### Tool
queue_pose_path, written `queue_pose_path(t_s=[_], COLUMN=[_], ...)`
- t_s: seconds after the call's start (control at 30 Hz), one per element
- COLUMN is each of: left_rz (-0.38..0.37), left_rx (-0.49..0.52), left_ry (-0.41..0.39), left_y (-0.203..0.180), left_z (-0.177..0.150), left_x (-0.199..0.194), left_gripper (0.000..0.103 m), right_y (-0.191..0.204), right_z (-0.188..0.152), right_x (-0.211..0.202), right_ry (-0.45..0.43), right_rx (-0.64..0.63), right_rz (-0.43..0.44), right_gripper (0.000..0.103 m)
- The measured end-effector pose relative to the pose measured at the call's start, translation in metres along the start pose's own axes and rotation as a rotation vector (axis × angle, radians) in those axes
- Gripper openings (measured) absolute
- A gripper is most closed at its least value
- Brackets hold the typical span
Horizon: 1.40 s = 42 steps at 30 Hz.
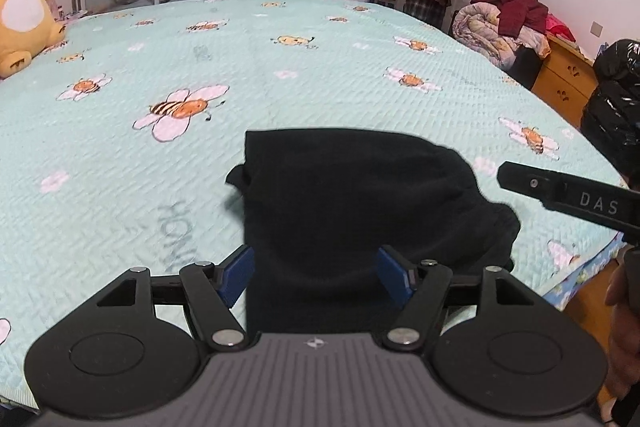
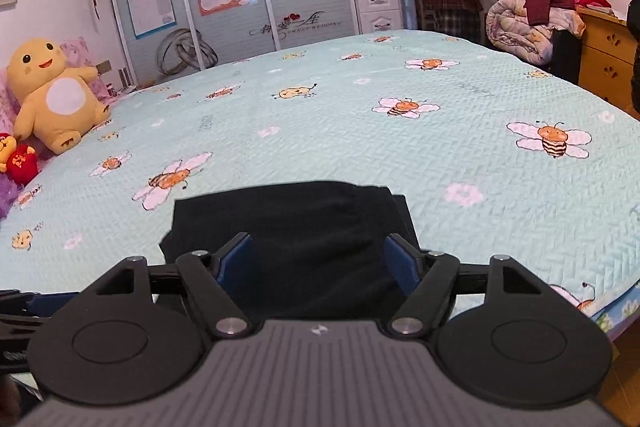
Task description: Fold clothes
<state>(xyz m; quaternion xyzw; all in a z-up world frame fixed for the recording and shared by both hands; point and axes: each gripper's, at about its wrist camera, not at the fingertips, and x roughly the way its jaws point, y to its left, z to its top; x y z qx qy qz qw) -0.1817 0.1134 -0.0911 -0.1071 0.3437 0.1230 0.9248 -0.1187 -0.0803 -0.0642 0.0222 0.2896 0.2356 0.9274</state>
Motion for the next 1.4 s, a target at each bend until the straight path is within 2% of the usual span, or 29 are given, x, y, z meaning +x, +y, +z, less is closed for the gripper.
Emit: queue_pose_path(t_s=[0.47,1.0,1.4], left_rz=[0.057,0.056,0.055], left_rx=[0.024,0.019,0.008], left_ry=[-0.015,-0.013,0.012], left_y=[-0.018,-0.027,-0.028], left_z=[0.022,0.022,0.017], left_x=[-0.014,-0.028,-0.019], left_gripper=[0.076,0.077,0.078], right_y=[0.020,0.029,0.026], right_z=[0.016,0.019,0.014], right_x=[-0.014,-0.029,-0.025], right_ry=[0.004,-0.017,-0.003], right_rx=[-0.053,-0.074,-0.062], right_rz=[-0.070,-0.046,-0.033], right_gripper=[0.074,0.074,0.074])
